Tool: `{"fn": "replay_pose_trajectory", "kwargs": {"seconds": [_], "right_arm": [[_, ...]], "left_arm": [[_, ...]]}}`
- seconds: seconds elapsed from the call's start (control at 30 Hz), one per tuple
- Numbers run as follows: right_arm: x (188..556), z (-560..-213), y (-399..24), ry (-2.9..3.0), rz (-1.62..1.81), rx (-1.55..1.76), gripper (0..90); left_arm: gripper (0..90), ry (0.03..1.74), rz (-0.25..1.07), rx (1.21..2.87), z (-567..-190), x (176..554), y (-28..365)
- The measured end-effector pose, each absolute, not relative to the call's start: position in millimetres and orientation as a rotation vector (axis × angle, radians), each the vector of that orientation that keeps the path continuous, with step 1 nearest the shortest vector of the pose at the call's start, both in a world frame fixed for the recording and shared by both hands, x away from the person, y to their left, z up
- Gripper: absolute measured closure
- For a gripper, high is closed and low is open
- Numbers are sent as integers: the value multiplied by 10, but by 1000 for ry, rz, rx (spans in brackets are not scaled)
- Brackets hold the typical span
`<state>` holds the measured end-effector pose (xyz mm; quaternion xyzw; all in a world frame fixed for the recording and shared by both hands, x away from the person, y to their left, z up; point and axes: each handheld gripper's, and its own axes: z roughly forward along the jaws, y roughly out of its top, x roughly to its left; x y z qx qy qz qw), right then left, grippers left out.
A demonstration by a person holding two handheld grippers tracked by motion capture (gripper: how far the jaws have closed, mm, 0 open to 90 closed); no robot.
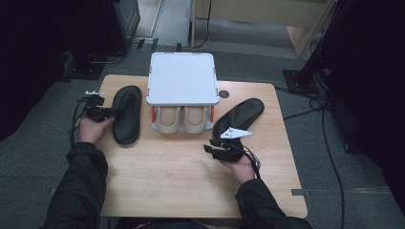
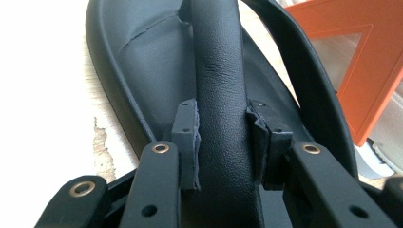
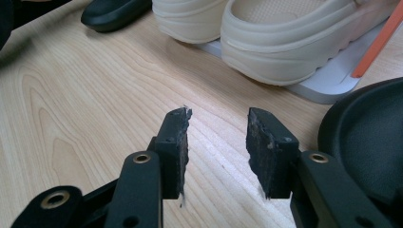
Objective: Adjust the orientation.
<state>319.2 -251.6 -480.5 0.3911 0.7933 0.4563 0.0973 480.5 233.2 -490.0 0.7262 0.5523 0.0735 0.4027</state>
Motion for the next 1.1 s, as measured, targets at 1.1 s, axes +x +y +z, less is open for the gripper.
{"fn": "replay_pose_trajectory", "kwargs": {"seconds": [1.1], "right_arm": [[3181, -4813, -2491, 2377, 1343, 1148, 590]], "left_arm": [[679, 1399, 160, 1769, -4379, 4577, 2300]]}}
